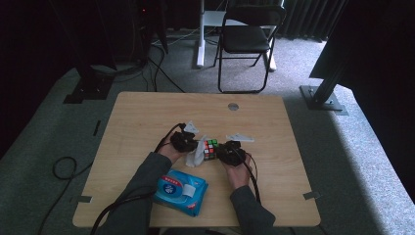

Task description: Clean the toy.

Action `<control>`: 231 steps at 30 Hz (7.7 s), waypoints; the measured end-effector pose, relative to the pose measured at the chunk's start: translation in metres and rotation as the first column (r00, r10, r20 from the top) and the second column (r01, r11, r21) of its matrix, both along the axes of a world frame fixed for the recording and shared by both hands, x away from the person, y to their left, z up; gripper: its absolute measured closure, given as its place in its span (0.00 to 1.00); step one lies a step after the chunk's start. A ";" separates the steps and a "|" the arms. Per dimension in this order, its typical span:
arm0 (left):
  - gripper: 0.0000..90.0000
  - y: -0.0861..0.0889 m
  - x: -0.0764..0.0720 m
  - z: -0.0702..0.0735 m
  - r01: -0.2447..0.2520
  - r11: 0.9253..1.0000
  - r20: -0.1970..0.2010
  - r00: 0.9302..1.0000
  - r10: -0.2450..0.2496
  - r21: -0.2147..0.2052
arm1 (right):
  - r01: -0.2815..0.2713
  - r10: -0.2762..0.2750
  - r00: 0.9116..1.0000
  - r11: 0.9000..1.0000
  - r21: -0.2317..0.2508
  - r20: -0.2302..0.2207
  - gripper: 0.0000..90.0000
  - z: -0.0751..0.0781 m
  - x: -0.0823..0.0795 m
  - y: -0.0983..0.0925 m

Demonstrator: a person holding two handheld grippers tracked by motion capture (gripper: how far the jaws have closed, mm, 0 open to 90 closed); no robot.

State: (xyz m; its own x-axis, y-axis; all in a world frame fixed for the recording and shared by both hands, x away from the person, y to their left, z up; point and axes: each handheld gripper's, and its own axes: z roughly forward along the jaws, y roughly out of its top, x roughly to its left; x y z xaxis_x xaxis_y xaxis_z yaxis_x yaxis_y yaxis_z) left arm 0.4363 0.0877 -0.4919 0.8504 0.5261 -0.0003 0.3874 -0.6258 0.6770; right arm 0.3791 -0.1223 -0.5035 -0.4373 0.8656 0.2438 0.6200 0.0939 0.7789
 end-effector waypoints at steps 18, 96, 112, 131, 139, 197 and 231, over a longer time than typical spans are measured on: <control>0.96 0.000 0.003 -0.002 -0.012 1.000 -0.025 1.000 0.011 -0.009 | 0.006 -0.006 1.000 1.000 0.011 -0.007 0.76 0.000 -0.003 0.001; 0.95 -0.008 -0.005 -0.013 0.066 0.995 -0.120 0.991 -0.056 0.079 | 0.029 -0.028 1.000 0.998 0.054 -0.010 0.74 -0.004 -0.007 -0.002; 0.92 -0.021 -0.008 -0.023 0.125 0.970 -0.122 0.987 -0.101 0.209 | 0.048 -0.048 0.999 0.997 0.055 -0.007 0.75 -0.004 -0.005 -0.001; 0.95 -0.008 -0.005 -0.012 0.066 0.995 -0.096 0.994 -0.059 0.077 | 0.042 -0.042 0.999 0.998 0.053 -0.005 0.74 -0.004 -0.006 -0.002; 0.95 -0.002 -0.004 -0.008 0.040 0.999 -0.078 0.996 -0.039 0.017 | 0.034 -0.033 0.999 0.998 0.052 -0.005 0.74 -0.004 -0.005 -0.002; 0.95 0.021 0.005 0.003 -0.122 0.987 -0.006 0.992 0.122 -0.101 | 0.020 -0.021 1.000 0.998 -0.059 -0.016 0.77 0.005 0.028 0.007; 0.95 0.019 0.005 0.001 -0.118 0.989 -0.013 0.993 0.117 -0.089 | 0.096 -0.098 0.992 0.995 -0.040 -0.076 0.66 0.010 0.040 0.008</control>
State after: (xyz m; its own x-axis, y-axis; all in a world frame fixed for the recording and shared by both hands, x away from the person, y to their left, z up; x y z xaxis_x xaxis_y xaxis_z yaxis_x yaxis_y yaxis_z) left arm 0.4416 0.1066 -0.4905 0.7823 0.6202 -0.0584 0.4604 -0.5124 0.7249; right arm 0.4188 -0.1144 -0.4934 -0.3317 0.9119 0.2415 0.6862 0.0576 0.7252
